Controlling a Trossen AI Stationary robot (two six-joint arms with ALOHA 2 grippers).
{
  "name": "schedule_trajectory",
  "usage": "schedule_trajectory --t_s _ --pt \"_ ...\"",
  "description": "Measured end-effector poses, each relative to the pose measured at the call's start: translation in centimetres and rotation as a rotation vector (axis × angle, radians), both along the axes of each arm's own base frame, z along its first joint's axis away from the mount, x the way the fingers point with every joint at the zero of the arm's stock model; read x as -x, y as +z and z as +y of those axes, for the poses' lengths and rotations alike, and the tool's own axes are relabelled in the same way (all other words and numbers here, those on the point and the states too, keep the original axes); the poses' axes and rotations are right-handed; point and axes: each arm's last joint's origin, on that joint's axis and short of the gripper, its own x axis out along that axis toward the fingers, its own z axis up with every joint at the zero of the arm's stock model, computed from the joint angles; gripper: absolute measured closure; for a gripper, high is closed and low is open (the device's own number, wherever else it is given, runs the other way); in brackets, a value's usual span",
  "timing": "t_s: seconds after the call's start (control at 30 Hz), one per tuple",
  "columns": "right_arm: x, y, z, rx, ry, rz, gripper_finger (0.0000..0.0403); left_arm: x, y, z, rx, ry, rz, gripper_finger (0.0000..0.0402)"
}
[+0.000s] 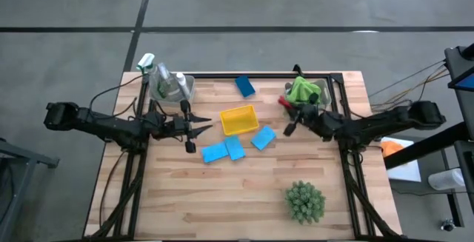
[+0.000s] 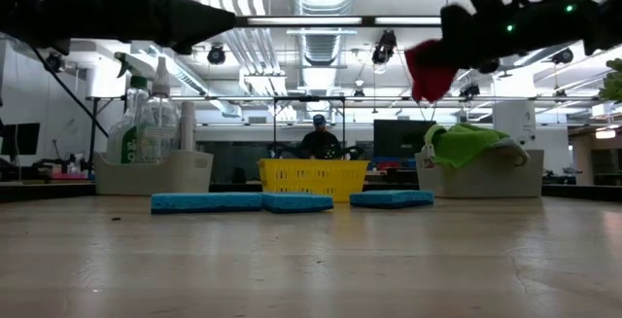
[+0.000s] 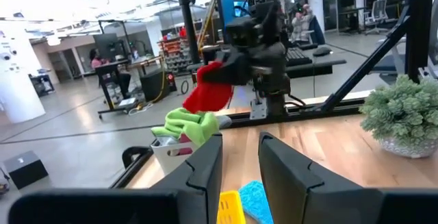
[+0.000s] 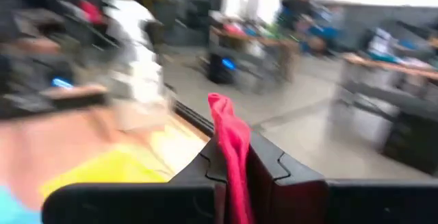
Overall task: Pick & Place Kitchen Items
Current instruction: Put the red microfiber towel into the right gray bin
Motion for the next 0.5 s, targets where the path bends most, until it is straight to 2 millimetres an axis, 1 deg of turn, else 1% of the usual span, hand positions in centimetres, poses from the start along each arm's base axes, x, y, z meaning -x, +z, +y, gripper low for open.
schedule_trajectory --t_s 0.17,0.3,0.37,0.5 --pt "1.1 0.3 -2.3 -0.081 -0.169 0.106 0.0385 0.1 -0.2 0.0 0.000 0.002 0.007 0.0305" --pt "2.3 0.0 -4.1 -0.164 -0.290 0.186 0.0385 0.1 -0.4 0.0 0.000 0.002 0.016 0.0305" --pt "2.7 -0.2 -4.7 -0.192 -0.317 0.216 0.0385 0.1 -0.4 0.0 0.000 0.002 0.016 0.0305" --pt "3.1 -0.4 -5.4 -0.240 -0.302 0.221 0.0385 0.1 -0.4 0.0 0.000 0.002 0.017 0.0305"
